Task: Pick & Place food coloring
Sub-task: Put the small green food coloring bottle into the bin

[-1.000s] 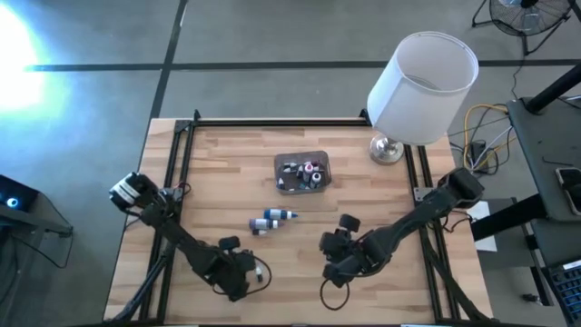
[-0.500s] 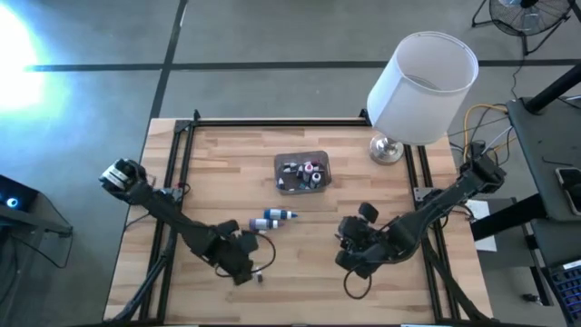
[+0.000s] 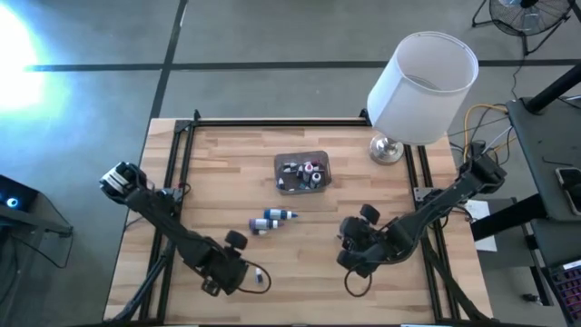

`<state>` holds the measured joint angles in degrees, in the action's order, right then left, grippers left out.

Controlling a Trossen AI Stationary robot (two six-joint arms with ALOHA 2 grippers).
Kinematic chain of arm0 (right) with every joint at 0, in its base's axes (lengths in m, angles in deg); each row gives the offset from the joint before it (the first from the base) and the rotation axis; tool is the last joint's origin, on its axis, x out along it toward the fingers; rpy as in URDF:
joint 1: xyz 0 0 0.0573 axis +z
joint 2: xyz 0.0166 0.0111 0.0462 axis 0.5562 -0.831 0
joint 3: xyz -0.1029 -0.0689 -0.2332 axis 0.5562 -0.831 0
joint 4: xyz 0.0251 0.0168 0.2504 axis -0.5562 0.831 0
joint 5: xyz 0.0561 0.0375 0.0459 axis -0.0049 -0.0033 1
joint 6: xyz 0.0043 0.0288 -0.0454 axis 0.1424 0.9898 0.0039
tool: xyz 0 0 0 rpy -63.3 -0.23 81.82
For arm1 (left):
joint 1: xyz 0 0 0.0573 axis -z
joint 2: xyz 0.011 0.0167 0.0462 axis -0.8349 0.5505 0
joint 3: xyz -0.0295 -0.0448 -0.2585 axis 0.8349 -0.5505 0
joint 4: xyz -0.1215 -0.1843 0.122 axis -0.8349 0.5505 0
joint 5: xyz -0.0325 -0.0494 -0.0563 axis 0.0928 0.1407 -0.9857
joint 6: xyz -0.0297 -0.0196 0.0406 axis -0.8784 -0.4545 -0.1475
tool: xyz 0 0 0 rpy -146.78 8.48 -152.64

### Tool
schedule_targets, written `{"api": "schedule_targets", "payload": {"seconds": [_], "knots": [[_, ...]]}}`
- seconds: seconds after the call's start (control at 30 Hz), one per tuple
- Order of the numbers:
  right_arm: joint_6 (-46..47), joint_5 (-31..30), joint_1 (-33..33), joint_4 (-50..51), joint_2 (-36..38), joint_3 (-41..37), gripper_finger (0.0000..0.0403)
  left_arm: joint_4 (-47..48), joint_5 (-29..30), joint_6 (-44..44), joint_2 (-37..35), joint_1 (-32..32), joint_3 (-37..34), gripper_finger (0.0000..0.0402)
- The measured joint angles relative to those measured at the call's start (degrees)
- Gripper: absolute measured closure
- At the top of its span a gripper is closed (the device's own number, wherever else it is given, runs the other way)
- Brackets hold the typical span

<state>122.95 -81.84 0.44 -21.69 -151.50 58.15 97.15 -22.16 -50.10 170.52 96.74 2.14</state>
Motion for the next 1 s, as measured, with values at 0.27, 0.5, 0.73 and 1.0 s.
{"api": "schedule_targets", "payload": {"seconds": [0.27,0.5,0.73,1.0], "knots": [[4.6,-0.04,-0.02,-0.15,0.0,0.49,0.028,-3.93,-3.66,12.72,0.29,0.74,-3.17,0.0276],[7.41,-0.07,-0.01,-0.06,0.0,0.49,0.028,-9.74,-3.65,16.63,0.25,0.74,-5.53,0.0275],[7.2,-0.15,-0.02,-0.03,-0.06,0.49,0.028,-13.91,-3.17,19.77,0.27,0.81,-8.76,0.0275],[9.06,0.05,-0.02,0.03,-0.17,0.44,0.028,-16.75,-1.52,20.64,2.35,0.57,-10.18,0.0278]]}}
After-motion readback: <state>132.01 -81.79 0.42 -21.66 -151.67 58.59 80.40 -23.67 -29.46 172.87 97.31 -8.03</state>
